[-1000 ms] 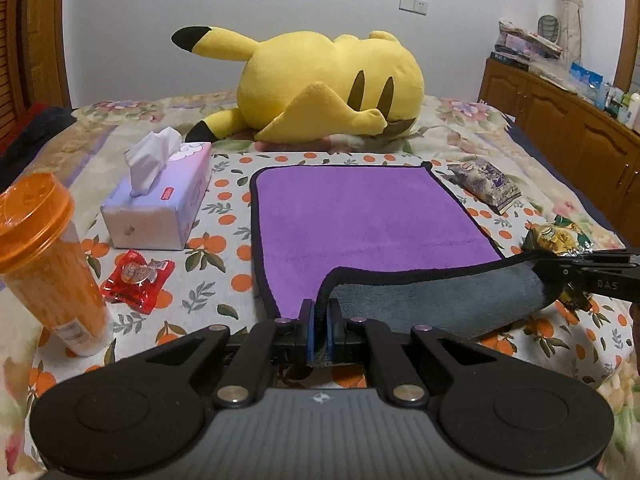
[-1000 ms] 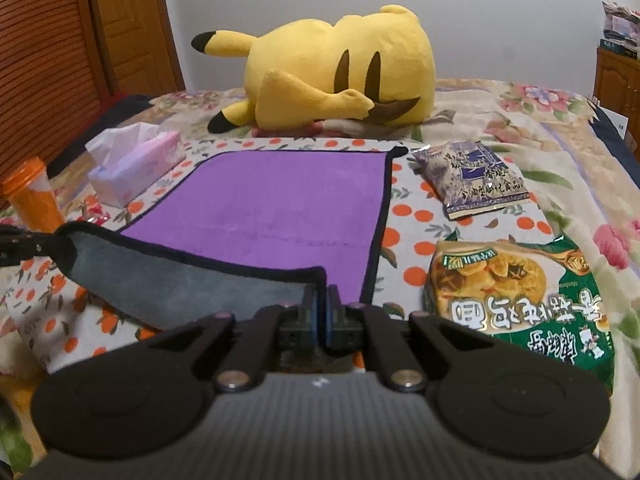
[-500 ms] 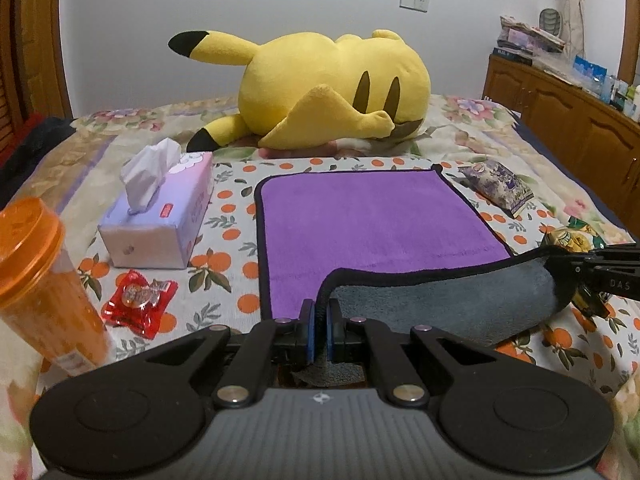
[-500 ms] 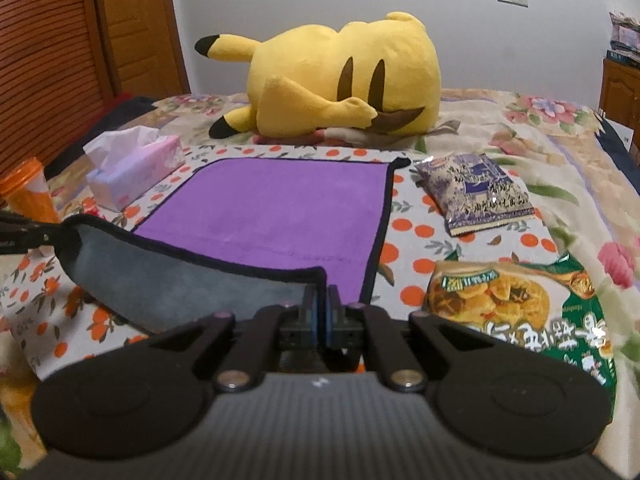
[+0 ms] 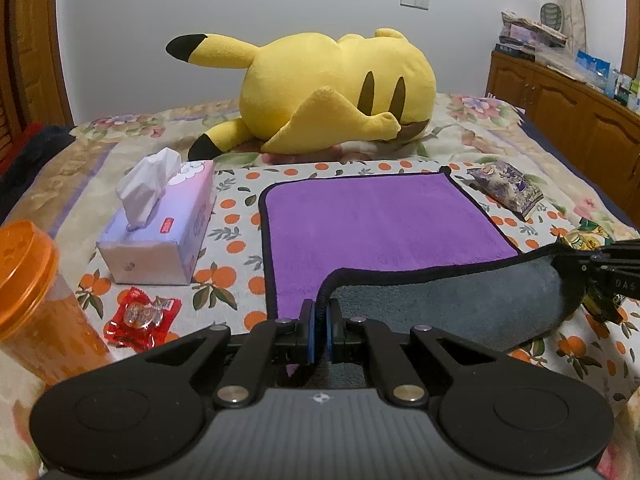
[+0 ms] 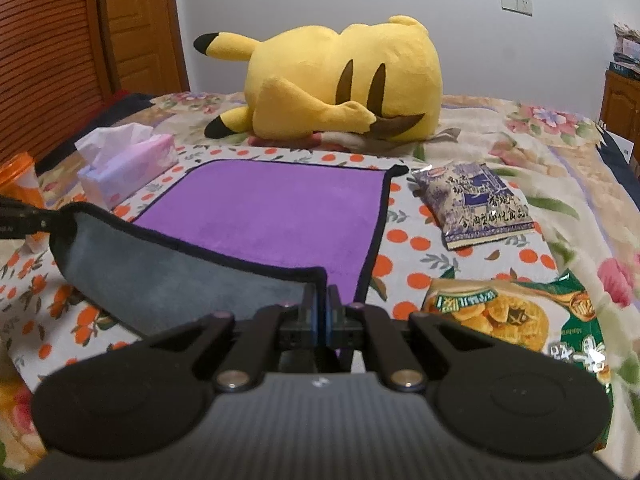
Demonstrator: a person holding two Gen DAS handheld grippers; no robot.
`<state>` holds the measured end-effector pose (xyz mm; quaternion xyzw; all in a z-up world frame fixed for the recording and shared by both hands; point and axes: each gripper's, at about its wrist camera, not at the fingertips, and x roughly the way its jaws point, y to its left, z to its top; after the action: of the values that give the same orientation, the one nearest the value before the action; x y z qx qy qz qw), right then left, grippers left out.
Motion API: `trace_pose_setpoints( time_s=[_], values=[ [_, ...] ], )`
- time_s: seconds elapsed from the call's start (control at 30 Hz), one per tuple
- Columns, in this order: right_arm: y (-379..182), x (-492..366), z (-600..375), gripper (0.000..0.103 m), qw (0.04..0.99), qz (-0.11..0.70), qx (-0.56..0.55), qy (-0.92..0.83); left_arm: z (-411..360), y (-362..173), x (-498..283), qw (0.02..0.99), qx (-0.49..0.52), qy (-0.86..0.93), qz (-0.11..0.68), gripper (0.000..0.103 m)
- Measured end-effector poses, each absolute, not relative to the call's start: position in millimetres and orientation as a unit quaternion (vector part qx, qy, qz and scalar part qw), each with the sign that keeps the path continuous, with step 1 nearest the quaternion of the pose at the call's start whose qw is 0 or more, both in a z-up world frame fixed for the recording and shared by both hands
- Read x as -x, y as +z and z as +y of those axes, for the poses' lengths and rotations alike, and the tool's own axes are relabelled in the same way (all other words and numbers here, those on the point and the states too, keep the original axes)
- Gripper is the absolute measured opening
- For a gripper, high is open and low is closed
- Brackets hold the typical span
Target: Fold towel
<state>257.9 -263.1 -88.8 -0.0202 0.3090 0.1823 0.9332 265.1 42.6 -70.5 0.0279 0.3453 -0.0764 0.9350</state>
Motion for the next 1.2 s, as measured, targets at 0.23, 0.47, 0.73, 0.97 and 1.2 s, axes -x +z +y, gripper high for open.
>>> trace_pose_setpoints(
  time_s=[0.23,0.47,0.73,0.97,1.2],
  values=[
    [-77.7,-264.0,-262.1,0.004,0.940,0.288,0.021,0.183,44.0,-65.2,-273.5,0.937,-0.025,-0.080,0.338,0.006],
    [-72.4,-275.1,-262.7,0.004,0.943,0.278,0.021,0.180,43.5,-61.0,-289.6,0.941,-0.023,-0.082,0.327,0.006],
    [-66.3,-286.5,-257.2,0.004,0.947,0.265,0.038,0.178,43.8,-57.0,-304.1,0.944,-0.028,-0.081,0.317,0.006],
    [-53.8,-308.0,-246.8,0.004,0.951,0.248,0.054,0.175,45.8,-48.4,-326.3,0.949,-0.023,-0.073,0.306,0.006],
    [-44.6,-335.0,-239.6,0.004,0.954,0.228,0.087,0.172,44.3,-40.5,-352.3,0.955,-0.016,-0.061,0.289,0.006]
  ],
)
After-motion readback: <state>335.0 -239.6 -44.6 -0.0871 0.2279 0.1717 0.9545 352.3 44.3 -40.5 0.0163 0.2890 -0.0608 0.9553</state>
